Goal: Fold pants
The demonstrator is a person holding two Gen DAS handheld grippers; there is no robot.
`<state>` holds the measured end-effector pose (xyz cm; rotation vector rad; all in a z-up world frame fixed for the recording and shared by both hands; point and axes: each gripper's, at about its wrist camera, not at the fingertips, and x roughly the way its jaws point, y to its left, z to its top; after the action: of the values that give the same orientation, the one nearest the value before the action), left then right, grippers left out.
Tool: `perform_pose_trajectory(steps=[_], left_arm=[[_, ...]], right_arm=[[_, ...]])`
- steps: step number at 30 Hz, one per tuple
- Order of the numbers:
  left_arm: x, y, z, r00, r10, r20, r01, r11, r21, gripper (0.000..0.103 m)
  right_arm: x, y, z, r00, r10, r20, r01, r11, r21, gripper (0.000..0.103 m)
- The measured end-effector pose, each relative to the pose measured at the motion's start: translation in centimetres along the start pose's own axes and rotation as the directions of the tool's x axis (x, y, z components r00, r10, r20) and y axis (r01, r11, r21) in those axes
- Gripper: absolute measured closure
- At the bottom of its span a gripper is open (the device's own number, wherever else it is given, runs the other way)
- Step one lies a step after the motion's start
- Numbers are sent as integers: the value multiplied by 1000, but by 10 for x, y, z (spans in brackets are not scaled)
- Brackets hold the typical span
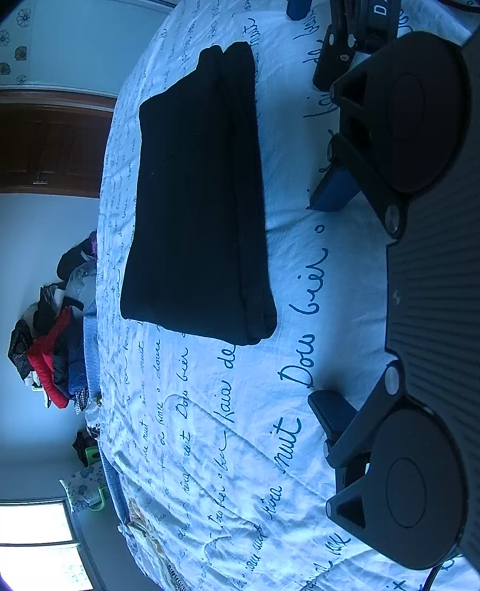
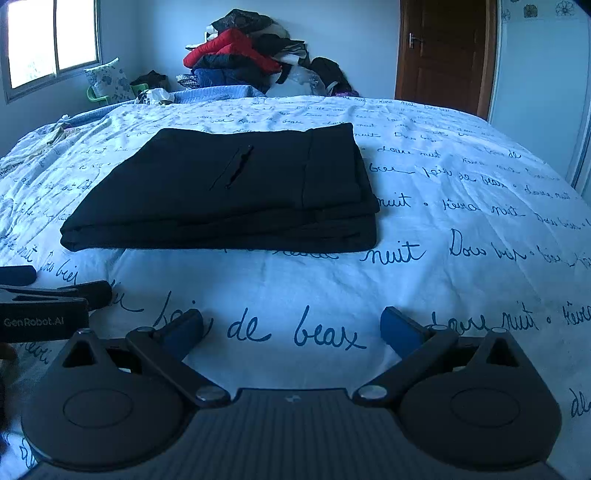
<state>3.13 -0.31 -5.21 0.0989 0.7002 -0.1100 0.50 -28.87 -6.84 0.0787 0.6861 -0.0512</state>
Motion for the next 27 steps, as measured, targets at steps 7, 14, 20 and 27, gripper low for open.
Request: perform_pose_trajectory(steps=[7,14,20,27], left_arm=[[0,2,0,1000,-10,-3,10,1000,-13,0],[0,1,-1,1000,-8,-1,8,1000,-9,0],[0,1,-1,1000,-8,-2,8,1000,-9,0],[0,1,-1,1000,-8,-2,8,1000,-11,0]], right_arm=[[0,0,0,1000,-2,2,2,1000,-3,0],[0,1,0,1000,-2,2,2,1000,-3,0],[0,1,0,1000,-2,2,2,1000,-3,0],[0,1,0,1000,-6,2,6,1000,-8,0]])
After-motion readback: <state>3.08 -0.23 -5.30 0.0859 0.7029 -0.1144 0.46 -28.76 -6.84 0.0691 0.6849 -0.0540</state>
